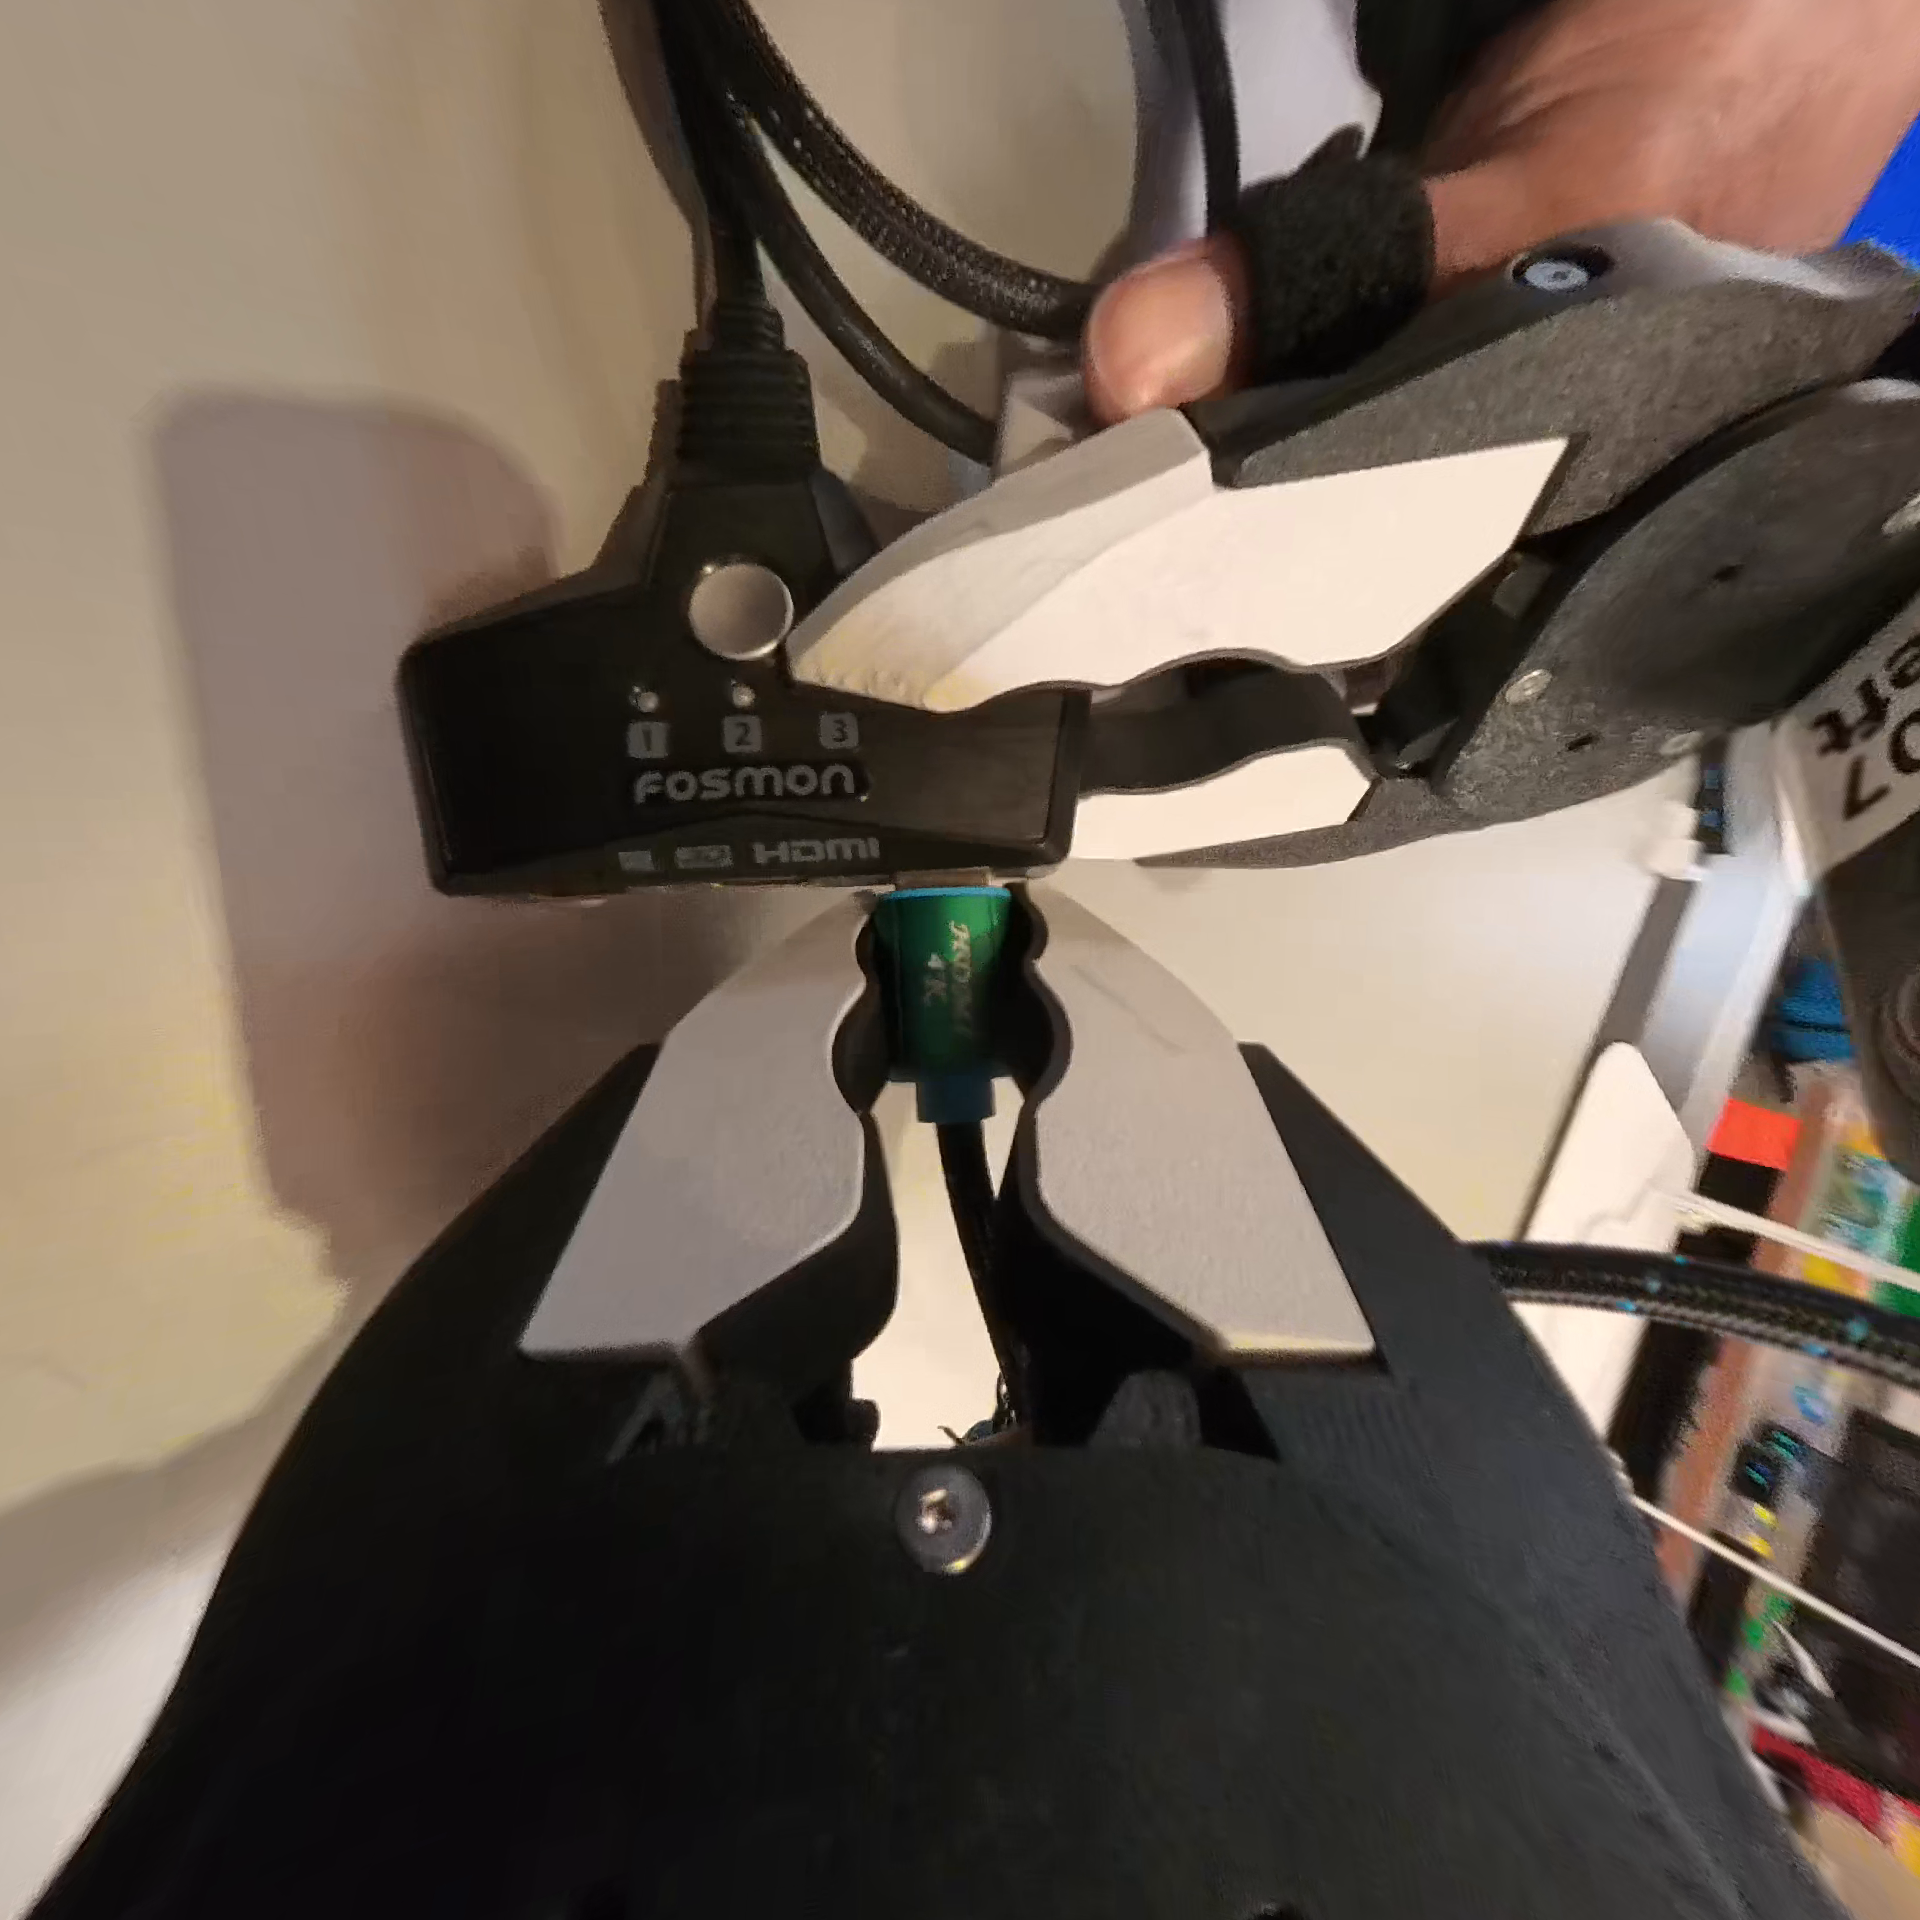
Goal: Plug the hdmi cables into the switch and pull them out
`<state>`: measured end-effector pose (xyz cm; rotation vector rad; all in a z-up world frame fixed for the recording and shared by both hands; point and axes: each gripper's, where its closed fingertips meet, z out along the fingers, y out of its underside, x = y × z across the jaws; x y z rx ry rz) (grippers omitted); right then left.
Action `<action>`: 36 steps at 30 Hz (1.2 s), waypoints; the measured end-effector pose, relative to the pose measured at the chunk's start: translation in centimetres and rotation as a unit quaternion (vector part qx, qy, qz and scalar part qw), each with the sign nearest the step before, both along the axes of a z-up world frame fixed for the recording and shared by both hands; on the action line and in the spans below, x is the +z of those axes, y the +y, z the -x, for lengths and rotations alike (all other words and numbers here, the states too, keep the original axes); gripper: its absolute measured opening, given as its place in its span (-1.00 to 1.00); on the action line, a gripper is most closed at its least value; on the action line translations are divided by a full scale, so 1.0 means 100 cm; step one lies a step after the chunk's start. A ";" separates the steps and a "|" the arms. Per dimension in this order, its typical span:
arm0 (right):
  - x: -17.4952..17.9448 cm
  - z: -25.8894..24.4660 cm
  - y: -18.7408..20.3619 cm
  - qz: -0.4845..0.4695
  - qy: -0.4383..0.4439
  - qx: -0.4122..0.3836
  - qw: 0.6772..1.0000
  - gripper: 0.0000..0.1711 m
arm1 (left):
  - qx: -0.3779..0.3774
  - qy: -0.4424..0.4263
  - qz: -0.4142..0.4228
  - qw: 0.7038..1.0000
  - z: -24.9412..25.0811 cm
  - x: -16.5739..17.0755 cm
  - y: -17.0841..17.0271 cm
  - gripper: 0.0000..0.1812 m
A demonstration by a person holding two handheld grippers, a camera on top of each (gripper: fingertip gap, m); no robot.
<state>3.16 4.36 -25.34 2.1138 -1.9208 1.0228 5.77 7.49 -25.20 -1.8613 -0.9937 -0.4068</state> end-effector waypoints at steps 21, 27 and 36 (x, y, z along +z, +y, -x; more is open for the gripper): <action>0.003 0.012 -0.014 0.013 -0.038 -0.087 0.995 -0.76 | 0.036 0.012 0.005 0.999 0.009 0.003 -0.018 -0.72; -0.004 -0.002 0.016 -0.027 -0.051 -0.008 0.998 -0.77 | -0.025 -0.007 -0.006 1.000 -0.005 -0.004 0.009 -0.73; 0.000 -0.001 -0.003 0.003 -0.055 -0.034 0.998 -0.77 | 0.002 0.005 -0.013 1.000 -0.004 0.001 -0.008 -0.73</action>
